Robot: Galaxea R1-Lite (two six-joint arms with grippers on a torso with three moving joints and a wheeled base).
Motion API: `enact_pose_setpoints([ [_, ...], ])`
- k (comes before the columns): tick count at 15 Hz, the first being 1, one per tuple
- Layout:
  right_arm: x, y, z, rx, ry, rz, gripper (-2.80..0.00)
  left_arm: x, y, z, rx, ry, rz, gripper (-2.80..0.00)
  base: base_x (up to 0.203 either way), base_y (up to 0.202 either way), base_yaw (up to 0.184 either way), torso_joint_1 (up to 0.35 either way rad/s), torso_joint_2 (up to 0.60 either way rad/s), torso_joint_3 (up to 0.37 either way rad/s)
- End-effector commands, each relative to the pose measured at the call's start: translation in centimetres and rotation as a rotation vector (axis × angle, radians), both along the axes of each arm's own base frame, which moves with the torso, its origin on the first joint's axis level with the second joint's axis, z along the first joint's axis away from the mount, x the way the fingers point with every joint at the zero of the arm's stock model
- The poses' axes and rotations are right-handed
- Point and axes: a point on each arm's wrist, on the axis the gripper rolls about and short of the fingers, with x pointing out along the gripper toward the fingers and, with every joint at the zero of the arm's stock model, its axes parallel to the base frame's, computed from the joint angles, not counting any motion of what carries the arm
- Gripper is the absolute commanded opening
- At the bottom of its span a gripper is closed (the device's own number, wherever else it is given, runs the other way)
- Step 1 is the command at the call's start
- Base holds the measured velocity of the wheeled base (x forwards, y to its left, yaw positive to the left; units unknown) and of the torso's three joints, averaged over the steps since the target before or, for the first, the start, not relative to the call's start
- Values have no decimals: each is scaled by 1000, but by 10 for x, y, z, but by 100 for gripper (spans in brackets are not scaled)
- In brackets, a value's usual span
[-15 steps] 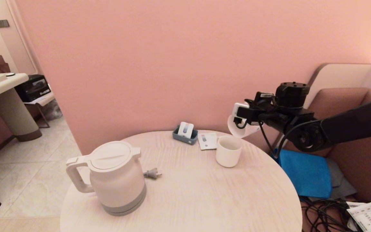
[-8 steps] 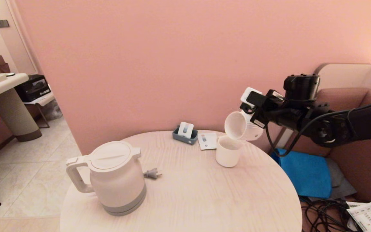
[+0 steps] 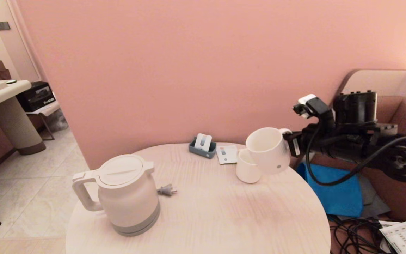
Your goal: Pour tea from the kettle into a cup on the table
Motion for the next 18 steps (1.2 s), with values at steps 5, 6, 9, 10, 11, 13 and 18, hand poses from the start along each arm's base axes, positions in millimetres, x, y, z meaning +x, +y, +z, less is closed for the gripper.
enact_pose_setpoints([
  [5,-48,-11,-41,158,-80,-58,-280,0,0,0,0,0,1,-280,0,0,0,0,0,0],
  [6,-53,-12,-52,170,-88,-78,-280,0,0,0,0,0,1,-280,0,0,0,0,0,0],
  [9,-63,-16,-87,198,-51,-129,-280,0,0,0,0,0,1,-280,0,0,0,0,0,0],
  [10,-63,-16,-98,207,-51,-137,-280,0,0,0,0,0,1,-280,0,0,0,0,0,0],
  [11,-62,-16,-107,213,-56,-143,-280,0,0,0,0,0,1,-280,0,0,0,0,0,0],
  [13,-61,-15,-127,218,-66,-148,-280,0,0,0,0,0,1,-280,0,0,0,0,0,0],
  [18,-61,-15,-147,207,-17,-153,-280,0,0,0,0,0,1,-280,0,0,0,0,0,0],
])
